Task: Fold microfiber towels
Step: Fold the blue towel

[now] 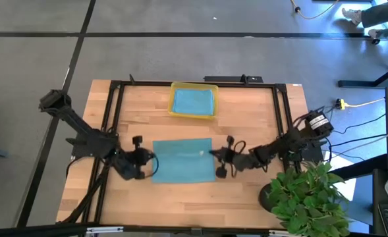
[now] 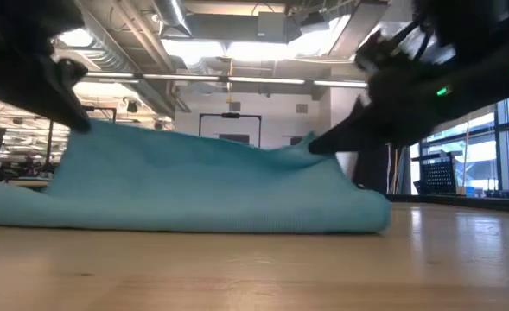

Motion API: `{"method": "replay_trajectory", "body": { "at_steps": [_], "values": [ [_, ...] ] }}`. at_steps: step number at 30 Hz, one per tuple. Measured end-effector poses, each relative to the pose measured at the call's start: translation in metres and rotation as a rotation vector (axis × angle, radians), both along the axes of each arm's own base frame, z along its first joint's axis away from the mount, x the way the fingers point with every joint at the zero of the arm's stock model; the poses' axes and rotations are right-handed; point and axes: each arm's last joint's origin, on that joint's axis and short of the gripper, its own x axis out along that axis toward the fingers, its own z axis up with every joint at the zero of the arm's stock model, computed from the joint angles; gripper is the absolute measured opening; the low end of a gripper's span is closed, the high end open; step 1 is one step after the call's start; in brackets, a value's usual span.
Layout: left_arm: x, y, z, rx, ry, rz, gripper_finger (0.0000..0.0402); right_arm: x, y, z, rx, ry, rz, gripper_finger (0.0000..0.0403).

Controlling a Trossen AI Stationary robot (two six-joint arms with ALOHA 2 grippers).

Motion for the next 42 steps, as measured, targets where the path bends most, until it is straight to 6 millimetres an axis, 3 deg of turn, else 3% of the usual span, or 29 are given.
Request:
{"method": "replay_trajectory", "body": {
  "at_steps": [8,17,24,33,38,42],
  "values": [
    [0.002,0.039,-0.025,0.013,0.086,0.178,0.0,0.01,-0.043,-0.004,0.016,0.045,-0.107,0.0],
    [0.005,0.064,-0.041,-0.04,0.106,0.235,0.0,0.011,-0.081,-0.013,0.133,0.124,-0.157,0.0],
    [0.01,0.073,-0.041,-0.065,0.101,0.228,0.0008,0.011,-0.092,-0.014,0.15,0.132,-0.178,0.0008],
    [0.011,0.078,-0.041,-0.071,0.109,0.242,0.0079,0.011,-0.097,-0.014,0.142,0.136,-0.192,0.0015],
    [0.013,0.078,-0.039,-0.07,0.104,0.244,0.0093,0.011,-0.098,-0.014,0.105,0.138,-0.214,0.0065],
    [0.022,0.076,-0.025,-0.083,0.068,0.242,0.0092,0.01,-0.1,-0.013,0.074,0.13,-0.268,0.0121]
  ]
}}
